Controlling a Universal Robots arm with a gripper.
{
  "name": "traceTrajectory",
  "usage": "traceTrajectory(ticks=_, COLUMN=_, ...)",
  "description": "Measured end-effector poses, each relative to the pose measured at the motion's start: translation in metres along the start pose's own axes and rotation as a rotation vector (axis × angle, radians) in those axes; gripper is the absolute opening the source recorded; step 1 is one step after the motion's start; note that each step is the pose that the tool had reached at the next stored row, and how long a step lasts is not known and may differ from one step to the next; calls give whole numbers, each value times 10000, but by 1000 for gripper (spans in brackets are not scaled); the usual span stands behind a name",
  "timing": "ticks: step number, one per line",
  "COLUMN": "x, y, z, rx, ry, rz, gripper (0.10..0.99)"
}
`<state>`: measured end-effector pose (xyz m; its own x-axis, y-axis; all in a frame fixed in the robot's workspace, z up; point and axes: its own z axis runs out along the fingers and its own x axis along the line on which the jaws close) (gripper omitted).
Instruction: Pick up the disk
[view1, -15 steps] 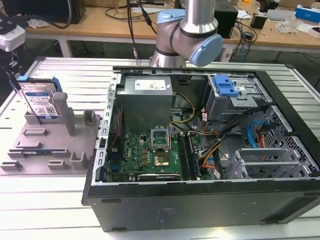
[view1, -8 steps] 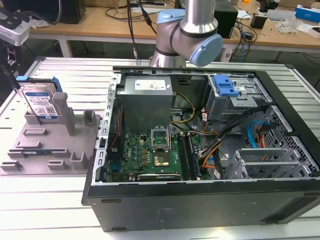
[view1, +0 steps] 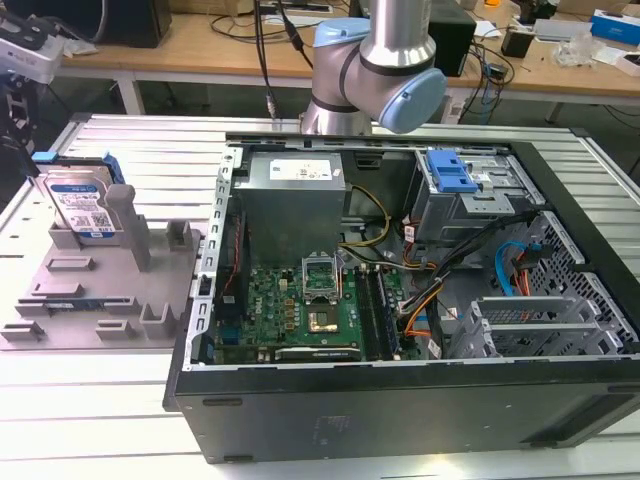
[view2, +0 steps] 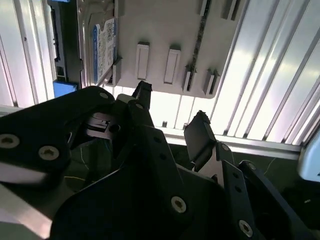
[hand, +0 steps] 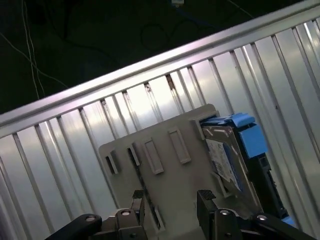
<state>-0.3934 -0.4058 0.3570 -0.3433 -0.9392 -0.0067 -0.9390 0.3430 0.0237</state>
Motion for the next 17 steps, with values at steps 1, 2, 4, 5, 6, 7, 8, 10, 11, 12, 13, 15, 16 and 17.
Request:
traceTrajectory(ticks=1, x=0, y=0, z=2, rx=16, ry=2, rz=-334, gripper=541)
traceTrajectory(ticks=2, x=0, y=0, z=2, rx=23, ry=4, rz=-490, gripper=541)
traceTrajectory(ticks=4, x=0, y=0, z=3, rx=45, ry=8, rz=-947, gripper=541)
traceTrajectory(ticks=5, x=0, y=0, z=4, rx=53, ry=10, rz=-1120, gripper=541)
traceTrajectory(ticks=6, x=0, y=0, z=6, rx=70, ry=13, rz=-1405, gripper=541)
traceTrajectory(ticks=7, x=0, y=0, z=7, rx=80, ry=14, rz=-1543, gripper=541)
traceTrajectory(ticks=8, x=0, y=0, z=9, rx=97, ry=18, rz=-1741, gripper=541)
traceTrajectory(ticks=10, x=0, y=0, z=16, rx=156, ry=35, rz=-2336, gripper=541)
traceTrajectory(ticks=11, x=1, y=0, z=19, rx=172, ry=38, rz=-2463, gripper=541)
traceTrajectory(ticks=12, x=0, y=-1, z=21, rx=186, ry=44, rz=-2571, gripper=541)
traceTrajectory(ticks=13, x=0, y=-1, z=21, rx=187, ry=45, rz=-2611, gripper=541)
traceTrajectory(ticks=15, x=0, y=-1, z=21, rx=186, ry=46, rz=-2653, gripper=541)
traceTrajectory(ticks=16, x=-28, y=10, z=24, rx=192, ry=48, rz=-2656, gripper=541)
traceTrajectory(ticks=17, x=-102, y=36, z=25, rx=192, ry=77, rz=-2660, gripper=541)
